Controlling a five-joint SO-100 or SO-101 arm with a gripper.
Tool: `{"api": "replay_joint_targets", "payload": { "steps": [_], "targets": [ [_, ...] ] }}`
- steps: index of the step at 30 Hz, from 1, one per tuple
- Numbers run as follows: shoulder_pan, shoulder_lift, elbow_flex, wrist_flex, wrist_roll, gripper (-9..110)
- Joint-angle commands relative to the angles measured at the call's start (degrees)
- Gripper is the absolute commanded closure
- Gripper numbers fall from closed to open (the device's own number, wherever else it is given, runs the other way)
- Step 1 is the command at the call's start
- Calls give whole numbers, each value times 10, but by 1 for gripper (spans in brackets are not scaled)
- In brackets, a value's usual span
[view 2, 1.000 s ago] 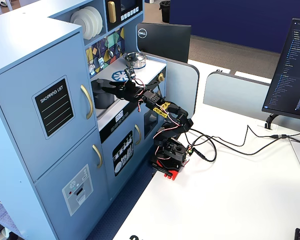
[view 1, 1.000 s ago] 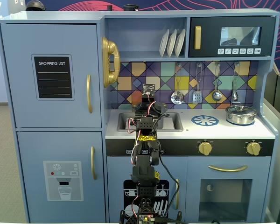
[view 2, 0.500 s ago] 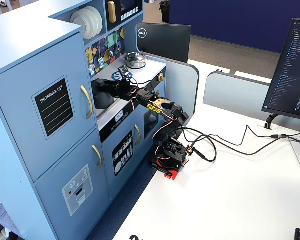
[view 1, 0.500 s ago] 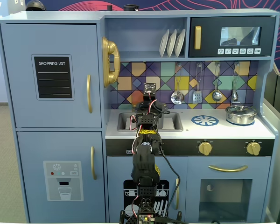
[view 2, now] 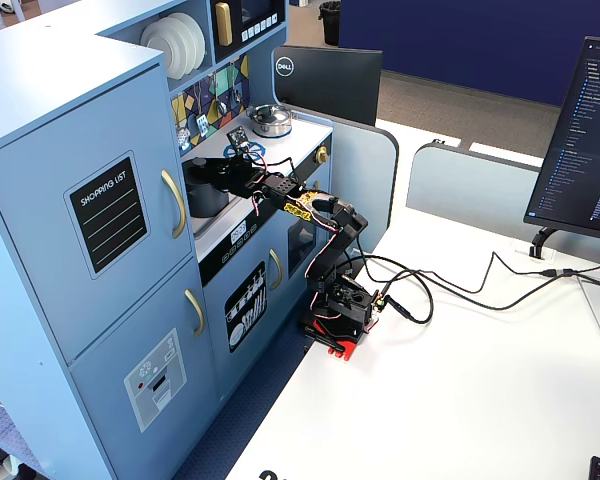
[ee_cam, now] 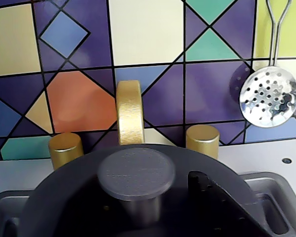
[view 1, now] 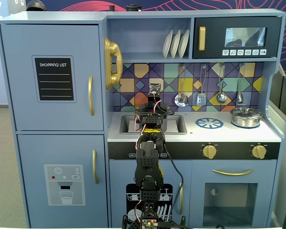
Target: Take off the lid from the gray recipient and place it on the counter
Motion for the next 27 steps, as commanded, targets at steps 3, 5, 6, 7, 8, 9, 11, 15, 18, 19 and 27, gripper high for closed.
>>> {"api": "replay_joint_targets", "payload": {
  "steps": [3, 5, 6, 7, 8, 9, 11, 15, 18, 19, 27],
  "targets": [
    [2, 7, -33, -23, 11, 102],
    [1, 13, -33, -25, 12, 102],
    [0, 16, -33, -29, 12, 102],
    [0, 19, -33, -32, 10, 102],
    [0, 23, -36, -33, 4, 102],
    [0, 26, -40, -33, 2, 102],
    [1, 33, -54, -31, -8, 102],
    [13, 46, -84, -6, -13, 102],
    [29, 58, -89, -3, -14, 102],
    [35, 63, -89, -3, -11, 102],
    [161, 88, -82, 1, 21, 102]
  ]
}}
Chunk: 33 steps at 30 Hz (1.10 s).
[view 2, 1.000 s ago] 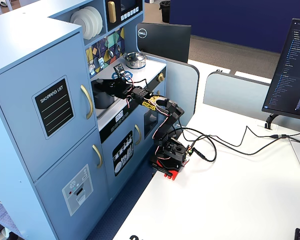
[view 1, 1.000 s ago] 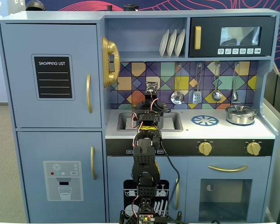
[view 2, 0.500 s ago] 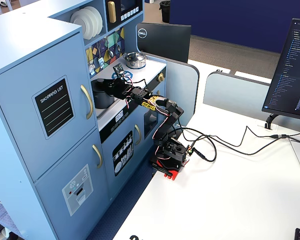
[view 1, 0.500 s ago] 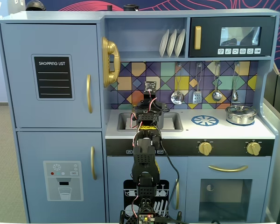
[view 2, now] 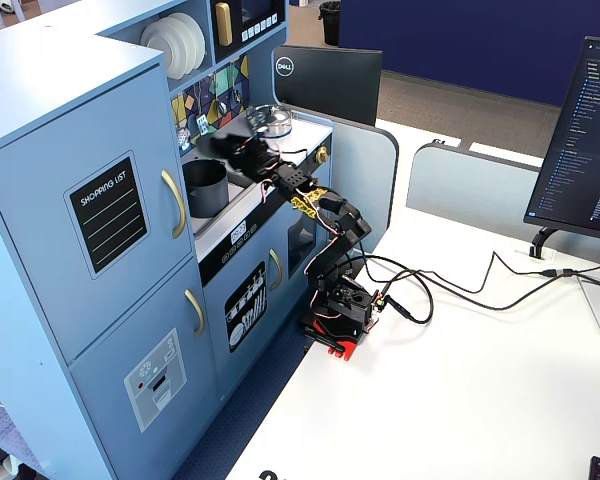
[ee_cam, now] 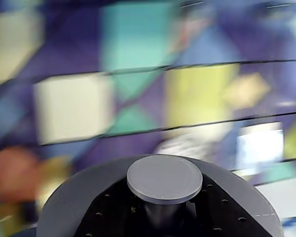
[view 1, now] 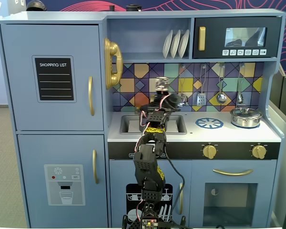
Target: Take off the lid from the gray recipient and place it on the counter
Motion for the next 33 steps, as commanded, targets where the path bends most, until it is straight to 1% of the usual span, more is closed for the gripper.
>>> {"api": "replay_joint_targets", "payload": {
  "steps": [1, 5, 10, 20, 25, 33],
  "targets": [
    [68, 38, -33, -11, 15, 102],
    [140, 25, -15, -29, 25, 102],
    [191, -14, 21, -80, 26, 102],
    [189, -124, 81, -187, 9, 102],
    [182, -168, 81, -219, -1, 102],
    [182, -205, 87, -238, -8, 102]
  ]
}}
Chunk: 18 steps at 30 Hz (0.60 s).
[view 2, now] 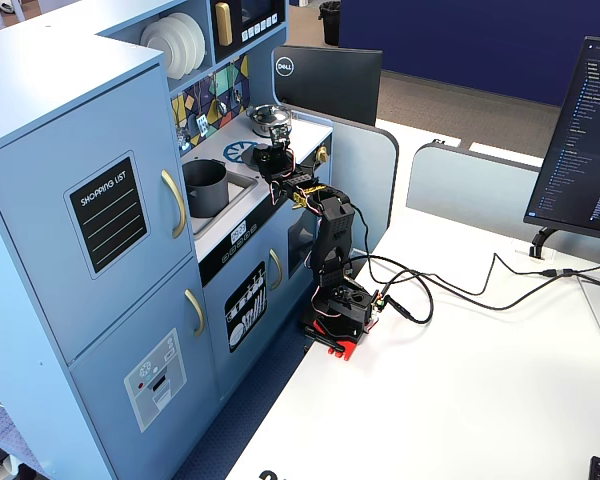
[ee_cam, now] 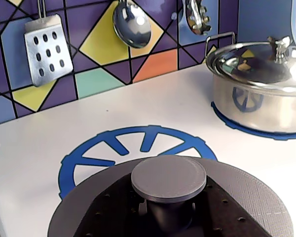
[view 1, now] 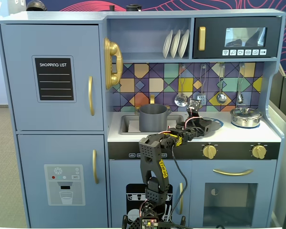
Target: Take off the lid from the gray recipient and place it on the counter
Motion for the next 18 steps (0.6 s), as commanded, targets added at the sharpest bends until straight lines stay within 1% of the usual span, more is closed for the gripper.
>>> {"api": "replay_joint_targets", "payload": {
  "steps": [1, 11, 15, 18],
  "targets": [
    [0, -5, 1, -35, -5, 102],
    [4, -20, 20, -54, -5, 101],
    [13, -12, 31, -62, 6, 84],
    [22, -3, 39, -65, 9, 75]
  ]
}}
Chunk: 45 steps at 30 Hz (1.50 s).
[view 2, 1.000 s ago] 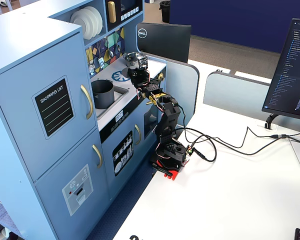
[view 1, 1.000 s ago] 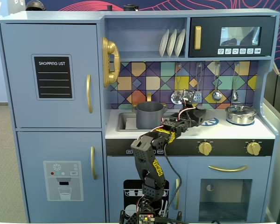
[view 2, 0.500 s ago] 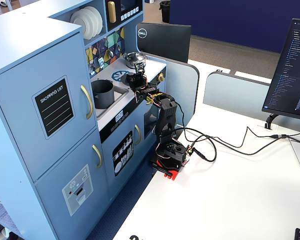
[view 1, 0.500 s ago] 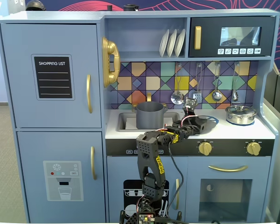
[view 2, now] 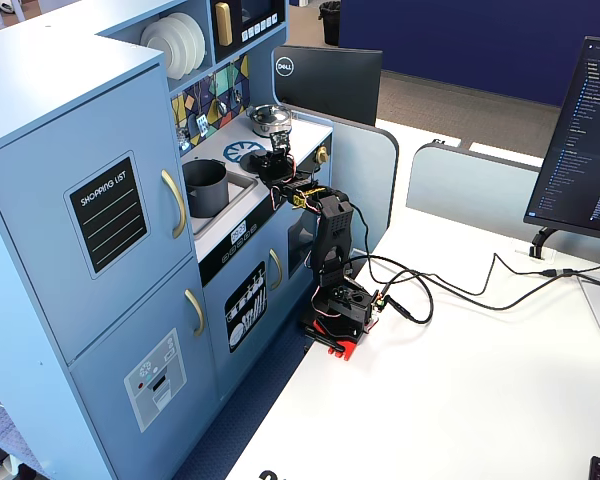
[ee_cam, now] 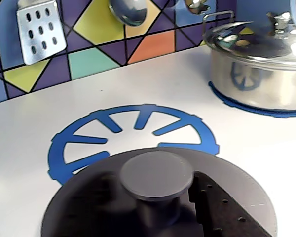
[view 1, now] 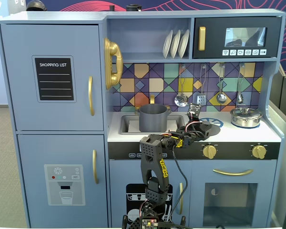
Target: Take off the lid from the gray recipient and place it on the counter
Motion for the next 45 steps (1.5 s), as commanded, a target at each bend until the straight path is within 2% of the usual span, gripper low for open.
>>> {"api": "replay_joint_targets", "payload": {
  "steps": [1, 6, 12, 14, 18, 24, 27, 30, 35, 41, 45],
  "targets": [
    [17, 24, 4, -16, 12, 73],
    [28, 40, 9, -18, 33, 67],
    [17, 92, -6, -21, 44, 67],
    [6, 143, -9, 13, 48, 69],
    [-18, 316, 24, 171, 73, 79],
    [-128, 653, 111, 623, 134, 102],
    [-198, 731, 142, 771, 112, 102],
    [-247, 767, 178, 853, 107, 102],
    [-319, 791, 267, 872, 87, 102],
    [-389, 800, 401, 779, 129, 102],
    [-403, 822, 483, 748, 120, 102]
  ]
}}
